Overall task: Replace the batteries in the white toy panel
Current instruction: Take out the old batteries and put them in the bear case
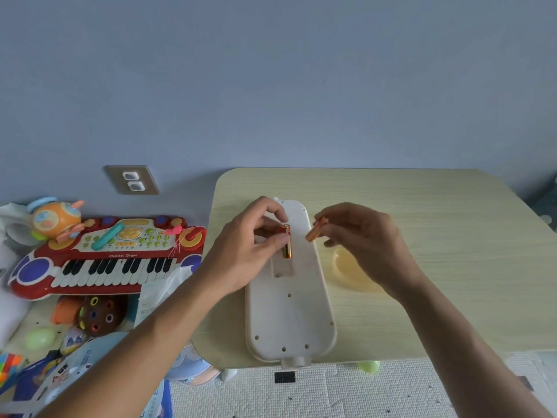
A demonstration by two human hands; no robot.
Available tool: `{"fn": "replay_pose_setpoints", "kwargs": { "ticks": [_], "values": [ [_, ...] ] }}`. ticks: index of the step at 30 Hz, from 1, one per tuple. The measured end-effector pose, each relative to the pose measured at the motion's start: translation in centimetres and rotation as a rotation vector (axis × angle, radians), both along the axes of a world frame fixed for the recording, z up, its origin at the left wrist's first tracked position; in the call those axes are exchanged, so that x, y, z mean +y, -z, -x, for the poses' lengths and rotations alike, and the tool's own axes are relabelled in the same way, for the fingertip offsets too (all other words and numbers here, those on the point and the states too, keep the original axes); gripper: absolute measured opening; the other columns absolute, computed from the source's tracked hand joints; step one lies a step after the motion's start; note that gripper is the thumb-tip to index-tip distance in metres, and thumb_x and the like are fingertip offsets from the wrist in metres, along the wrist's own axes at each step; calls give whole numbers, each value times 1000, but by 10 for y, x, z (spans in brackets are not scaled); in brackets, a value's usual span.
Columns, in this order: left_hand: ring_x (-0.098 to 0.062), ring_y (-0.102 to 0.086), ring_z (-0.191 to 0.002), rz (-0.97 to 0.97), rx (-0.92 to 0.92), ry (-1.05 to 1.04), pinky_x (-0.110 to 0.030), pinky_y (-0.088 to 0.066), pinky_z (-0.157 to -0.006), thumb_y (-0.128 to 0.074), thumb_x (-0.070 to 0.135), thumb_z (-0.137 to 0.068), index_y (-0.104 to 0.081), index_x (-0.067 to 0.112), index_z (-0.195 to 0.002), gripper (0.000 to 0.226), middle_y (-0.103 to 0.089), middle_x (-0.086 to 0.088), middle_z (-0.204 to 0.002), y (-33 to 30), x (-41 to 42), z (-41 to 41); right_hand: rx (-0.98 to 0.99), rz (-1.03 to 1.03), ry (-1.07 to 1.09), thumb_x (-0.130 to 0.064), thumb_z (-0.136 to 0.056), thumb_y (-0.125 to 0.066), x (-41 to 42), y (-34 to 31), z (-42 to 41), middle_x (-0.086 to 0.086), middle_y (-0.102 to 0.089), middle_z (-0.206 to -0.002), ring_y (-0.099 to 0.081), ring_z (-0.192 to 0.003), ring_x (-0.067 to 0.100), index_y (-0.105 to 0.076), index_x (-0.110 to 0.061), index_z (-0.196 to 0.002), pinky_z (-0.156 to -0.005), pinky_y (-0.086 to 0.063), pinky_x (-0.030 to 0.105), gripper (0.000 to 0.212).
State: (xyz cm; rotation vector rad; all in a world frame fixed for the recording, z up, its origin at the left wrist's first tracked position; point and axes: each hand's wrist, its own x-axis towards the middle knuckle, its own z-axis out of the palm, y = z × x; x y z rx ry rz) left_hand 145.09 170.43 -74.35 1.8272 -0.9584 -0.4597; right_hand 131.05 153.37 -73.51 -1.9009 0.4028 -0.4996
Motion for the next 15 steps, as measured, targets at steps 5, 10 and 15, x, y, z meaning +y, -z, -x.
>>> {"fn": "replay_pose_setpoints", "kwargs": {
  "ticks": [5,10,15],
  "values": [
    [-10,-74,-78,-22,10,131,-30,-57,-80,-76,15,-86,-65,25,-93,17,-74,3,-85,-8,-40,24,73,62,277,-14,-88,-77,-28,0,33,-5,-80,-75,-68,-63,4,-74,-21,-98,-64,-50,22,12],
    [2,-67,-75,-174,-124,205,-14,-48,-67,-78,20,-84,-67,26,-93,15,-73,10,-81,-3,-73,46,230,178,321,-17,-82,-82,-32,19,56,-10,-79,-75,-71,-69,-5,-72,-20,-90,-63,-49,10,12],
    [-8,-69,-82,-252,-295,237,-31,-53,-81,-78,22,-82,-69,25,-92,14,-74,10,-84,7,-86,51,269,254,271,-16,-78,-84,-30,28,61,-10,-75,-78,-71,-75,5,-74,-22,-82,-67,-55,20,13]
  ]
}}
